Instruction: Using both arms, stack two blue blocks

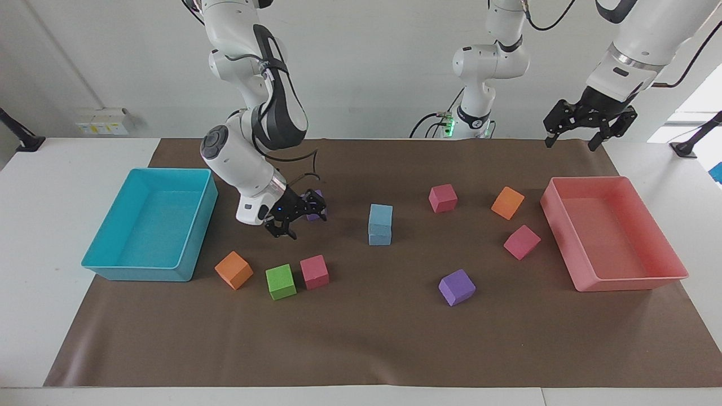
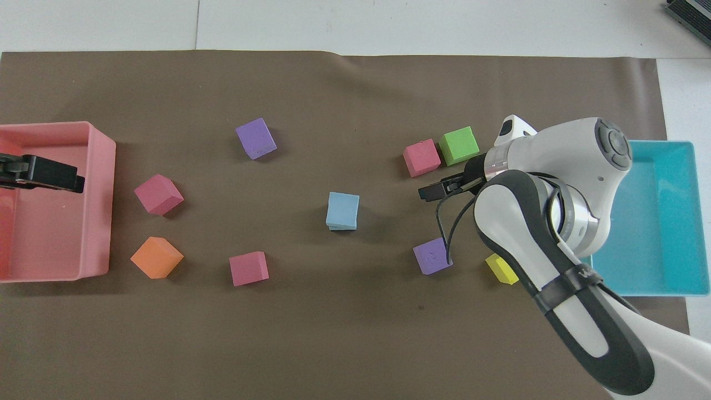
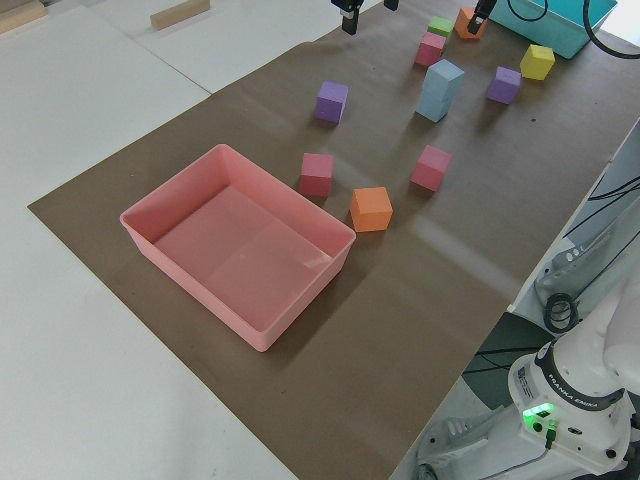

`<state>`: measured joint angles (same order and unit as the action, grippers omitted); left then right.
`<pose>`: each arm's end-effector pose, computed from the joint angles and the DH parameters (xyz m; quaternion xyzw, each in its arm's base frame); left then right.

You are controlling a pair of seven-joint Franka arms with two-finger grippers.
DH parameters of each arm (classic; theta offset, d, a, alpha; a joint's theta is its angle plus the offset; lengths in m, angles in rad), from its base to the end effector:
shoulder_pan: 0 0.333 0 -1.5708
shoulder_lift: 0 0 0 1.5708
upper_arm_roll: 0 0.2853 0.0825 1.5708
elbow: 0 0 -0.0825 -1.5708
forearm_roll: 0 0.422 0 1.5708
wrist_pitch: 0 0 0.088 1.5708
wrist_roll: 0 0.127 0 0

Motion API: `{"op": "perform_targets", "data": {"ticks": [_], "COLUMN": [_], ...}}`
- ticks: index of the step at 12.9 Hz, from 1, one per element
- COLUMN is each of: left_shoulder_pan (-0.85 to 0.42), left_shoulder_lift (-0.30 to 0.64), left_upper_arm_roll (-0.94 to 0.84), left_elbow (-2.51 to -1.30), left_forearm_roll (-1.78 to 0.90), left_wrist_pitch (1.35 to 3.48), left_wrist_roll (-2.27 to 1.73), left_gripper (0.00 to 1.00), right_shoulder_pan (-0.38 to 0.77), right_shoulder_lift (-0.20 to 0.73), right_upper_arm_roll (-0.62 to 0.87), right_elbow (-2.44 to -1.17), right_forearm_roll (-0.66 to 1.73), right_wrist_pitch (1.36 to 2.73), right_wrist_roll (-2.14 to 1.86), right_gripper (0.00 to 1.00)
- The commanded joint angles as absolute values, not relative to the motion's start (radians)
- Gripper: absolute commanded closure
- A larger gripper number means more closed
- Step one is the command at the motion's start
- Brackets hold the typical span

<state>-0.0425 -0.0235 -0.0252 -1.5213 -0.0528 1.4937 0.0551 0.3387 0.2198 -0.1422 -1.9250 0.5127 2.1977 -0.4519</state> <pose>0.5763 -0.0463 0.6060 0.9977 -0.0633 -0.0022 0.0260 0.6224 0.1513 0.3175 -0.9647 -0.1755 -0.0530 0.1892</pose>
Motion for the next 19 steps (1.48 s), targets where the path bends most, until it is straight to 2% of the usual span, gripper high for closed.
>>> {"op": "perform_targets", "data": {"ticks": [1,4,10,12,14,19], "left_shoulder_pan": [-0.029,-0.026,-0.025,-0.025,-0.023,-0.018], "left_shoulder_lift": [-0.06,-0.06,-0.052,-0.055,-0.058,-0.057], "left_upper_arm_roll": [-0.038,-0.038,-0.028,-0.028,-0.026,-0.026], "left_elbow": [-1.557,-1.557,-1.552,-1.557,-1.557,-1.559], "left_forearm_roll": [-0.048,-0.048,-0.029,-0.025,-0.023,-0.023], "left_wrist_pitch": [1.464,1.471,1.494,1.494,1.486,1.5], "left_wrist_roll": [0.066,0.066,0.069,0.067,0.067,0.067], "left_gripper": [0.0,0.0,0.0,0.0,0.0,0.0], "right_shoulder_pan": [0.258,0.21,0.199,0.19,0.143,0.041], "right_shoulder_lift": [0.189,0.187,0.146,0.121,0.091,0.012], "right_upper_arm_roll": [-0.13,-0.13,-0.144,-0.147,-0.15,-0.153], "right_elbow": [-1.886,-1.806,-1.784,-1.784,-1.784,-1.783], "right_forearm_roll": [0.399,0.278,0.077,0.069,0.069,0.026], "right_wrist_pitch": [2.107,2.023,2.005,1.971,1.902,1.836], "right_wrist_roll": [-0.436,-0.433,-0.107,-0.007,0.032,0.032], "right_gripper": [0.0,0.0,0.0,0.0,0.0,0.0]}}
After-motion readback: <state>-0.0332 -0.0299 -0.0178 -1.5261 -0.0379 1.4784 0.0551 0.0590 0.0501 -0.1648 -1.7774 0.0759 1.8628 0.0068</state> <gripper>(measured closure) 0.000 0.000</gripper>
